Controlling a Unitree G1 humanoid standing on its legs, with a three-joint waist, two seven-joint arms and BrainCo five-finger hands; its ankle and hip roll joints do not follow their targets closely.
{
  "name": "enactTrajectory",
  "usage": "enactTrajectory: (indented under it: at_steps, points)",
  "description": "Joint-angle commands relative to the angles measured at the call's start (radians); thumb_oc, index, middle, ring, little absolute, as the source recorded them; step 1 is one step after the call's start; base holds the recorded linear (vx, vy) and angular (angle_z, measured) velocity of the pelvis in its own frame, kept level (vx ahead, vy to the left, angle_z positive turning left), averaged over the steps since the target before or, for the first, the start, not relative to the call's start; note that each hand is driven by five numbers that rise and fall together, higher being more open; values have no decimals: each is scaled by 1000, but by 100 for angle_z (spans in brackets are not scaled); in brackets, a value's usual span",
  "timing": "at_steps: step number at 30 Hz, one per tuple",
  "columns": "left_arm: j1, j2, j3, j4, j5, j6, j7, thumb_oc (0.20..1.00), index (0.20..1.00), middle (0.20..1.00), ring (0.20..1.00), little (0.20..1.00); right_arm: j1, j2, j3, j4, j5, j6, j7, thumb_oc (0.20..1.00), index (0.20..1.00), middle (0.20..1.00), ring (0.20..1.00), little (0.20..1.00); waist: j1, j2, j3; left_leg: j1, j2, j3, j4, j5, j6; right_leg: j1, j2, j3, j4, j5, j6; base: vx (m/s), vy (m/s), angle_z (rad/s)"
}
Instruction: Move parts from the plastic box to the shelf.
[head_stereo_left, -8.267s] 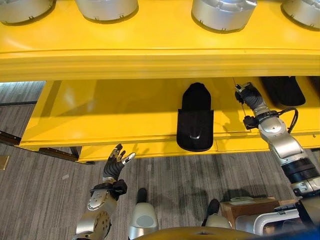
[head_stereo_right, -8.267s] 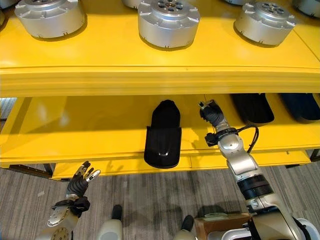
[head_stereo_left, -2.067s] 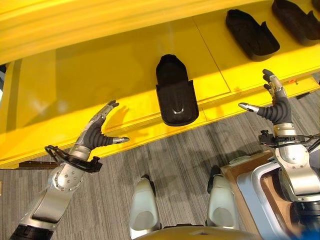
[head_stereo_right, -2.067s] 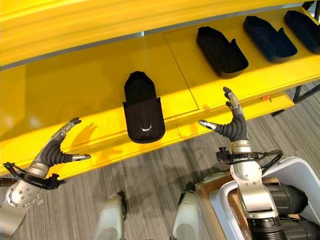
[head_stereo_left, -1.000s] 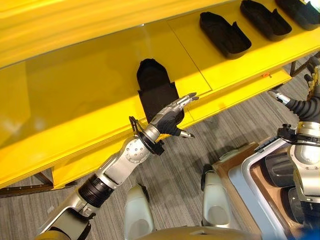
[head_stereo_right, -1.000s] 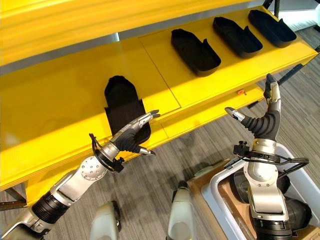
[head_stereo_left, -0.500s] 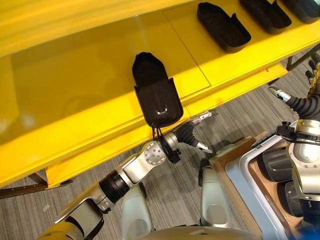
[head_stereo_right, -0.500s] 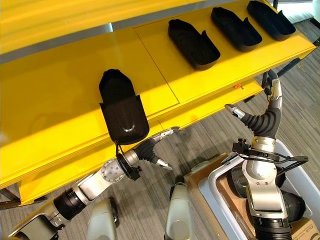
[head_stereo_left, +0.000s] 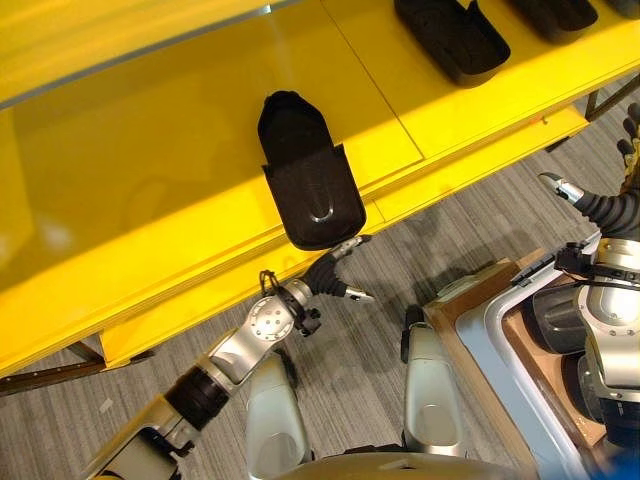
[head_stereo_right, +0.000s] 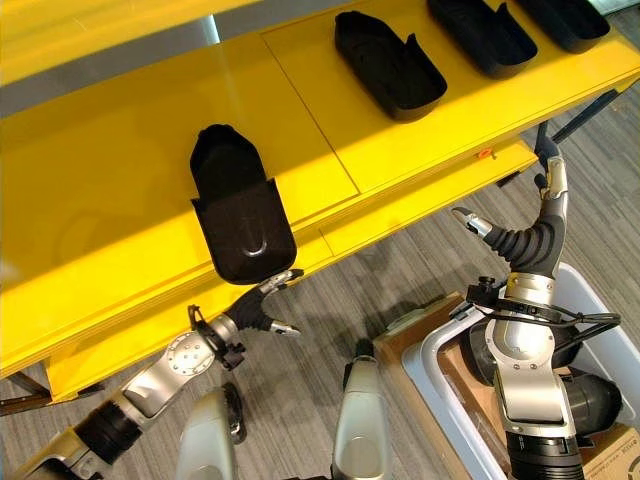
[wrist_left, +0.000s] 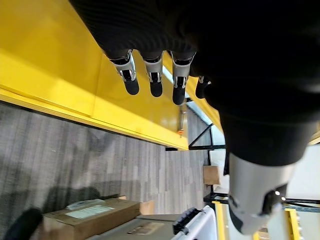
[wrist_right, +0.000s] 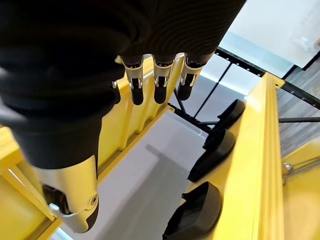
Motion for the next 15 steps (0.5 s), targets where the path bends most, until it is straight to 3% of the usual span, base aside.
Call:
enactTrajectory:
  at_steps: [1, 9, 15]
  points:
    - [-24, 0, 3, -82, 14, -50, -8, 1000, 1000, 1000, 1000, 1000, -36, 5, -68, -44, -7, -39, -13, 1000, 1000, 1000, 1000, 1000, -8, -15, -41, 28, 9, -14, -24, 43, 17, -4, -17, 33, 139, -84, -25, 0, 0, 0]
    - [-134, 98, 73, -173, 66, -84, 11, 1000, 1000, 1000, 1000, 1000, -42, 15, -69, -33, 1, -43, 11, 1000, 1000, 1000, 1000, 1000, -22, -14, -53, 18, 13, -6, -3, 29, 16, -19, -17, 41, 145, -84, -22, 26, 24, -5]
    - [-337, 108, 14, -149, 113, -99, 42, 1000, 1000, 1000, 1000, 1000, -57, 8, -53, -23, 17, -52, 21, 1000, 1000, 1000, 1000, 1000, -39, -15, -61, 13, 17, 3, 14, 20, 15, -28, -13, 55, 148, -80, -18, 18, 15, -6]
